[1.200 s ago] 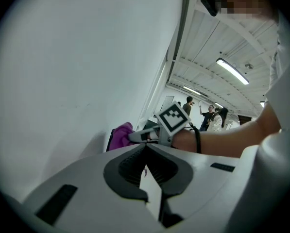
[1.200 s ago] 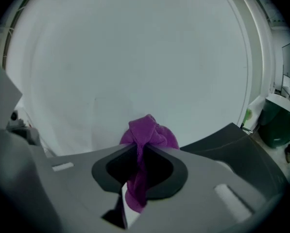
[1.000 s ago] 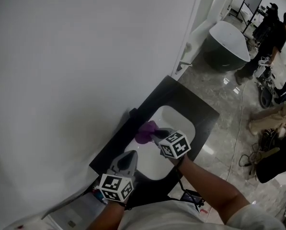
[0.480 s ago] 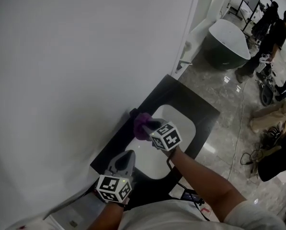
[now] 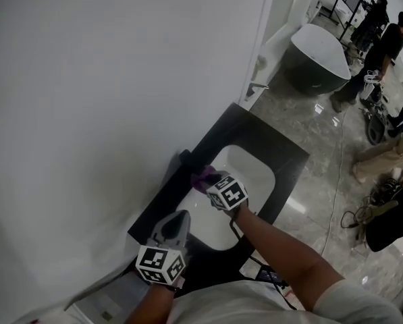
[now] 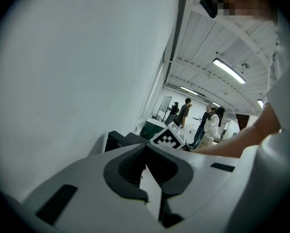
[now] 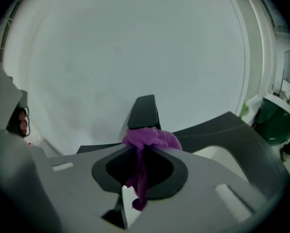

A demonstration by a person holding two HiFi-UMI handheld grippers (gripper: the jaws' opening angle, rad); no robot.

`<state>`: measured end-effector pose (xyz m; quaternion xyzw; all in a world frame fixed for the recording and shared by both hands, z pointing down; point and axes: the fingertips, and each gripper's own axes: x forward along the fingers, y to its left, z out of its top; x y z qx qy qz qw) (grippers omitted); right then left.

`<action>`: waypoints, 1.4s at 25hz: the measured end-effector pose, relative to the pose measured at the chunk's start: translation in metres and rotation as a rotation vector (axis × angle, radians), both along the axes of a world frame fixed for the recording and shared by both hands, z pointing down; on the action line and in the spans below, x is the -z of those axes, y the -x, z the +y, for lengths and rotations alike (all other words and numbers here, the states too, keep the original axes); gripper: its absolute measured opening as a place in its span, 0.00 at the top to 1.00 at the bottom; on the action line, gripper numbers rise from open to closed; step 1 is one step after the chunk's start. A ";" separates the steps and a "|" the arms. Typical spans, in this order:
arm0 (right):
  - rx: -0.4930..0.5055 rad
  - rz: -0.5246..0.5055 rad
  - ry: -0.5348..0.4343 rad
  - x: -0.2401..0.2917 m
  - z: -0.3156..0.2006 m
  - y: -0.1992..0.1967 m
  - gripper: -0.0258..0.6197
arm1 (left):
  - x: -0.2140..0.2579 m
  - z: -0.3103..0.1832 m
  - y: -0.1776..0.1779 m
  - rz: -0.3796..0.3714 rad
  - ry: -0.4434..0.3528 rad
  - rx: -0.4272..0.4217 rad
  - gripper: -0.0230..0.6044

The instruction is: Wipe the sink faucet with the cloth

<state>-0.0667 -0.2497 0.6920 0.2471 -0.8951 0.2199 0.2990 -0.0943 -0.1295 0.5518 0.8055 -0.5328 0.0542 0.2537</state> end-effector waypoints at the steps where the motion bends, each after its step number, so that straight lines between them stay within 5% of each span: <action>1: -0.008 -0.003 0.008 -0.005 0.000 -0.001 0.88 | 0.000 0.001 0.001 0.000 0.001 0.002 0.95; 10: -0.061 0.033 0.098 -0.027 0.053 -0.076 0.88 | -0.004 0.006 -0.004 0.009 -0.002 -0.013 0.95; 15: -0.038 -0.030 -0.010 0.018 0.005 -0.036 0.88 | 0.002 0.005 -0.005 -0.001 -0.005 -0.013 0.95; 19: -0.036 -0.027 0.036 0.000 -0.005 -0.019 0.88 | 0.005 0.004 -0.005 -0.007 -0.002 -0.014 0.95; 27: -0.084 0.040 0.115 -0.036 0.046 -0.090 0.88 | -0.002 0.000 -0.011 -0.004 -0.004 -0.038 0.95; 30: -0.092 -0.015 0.049 0.002 0.035 -0.089 0.88 | 0.002 0.001 -0.013 -0.002 -0.009 -0.044 0.95; 35: -0.007 -0.149 -0.100 0.100 -0.021 -0.024 0.88 | 0.008 0.002 -0.007 -0.011 -0.019 -0.032 0.95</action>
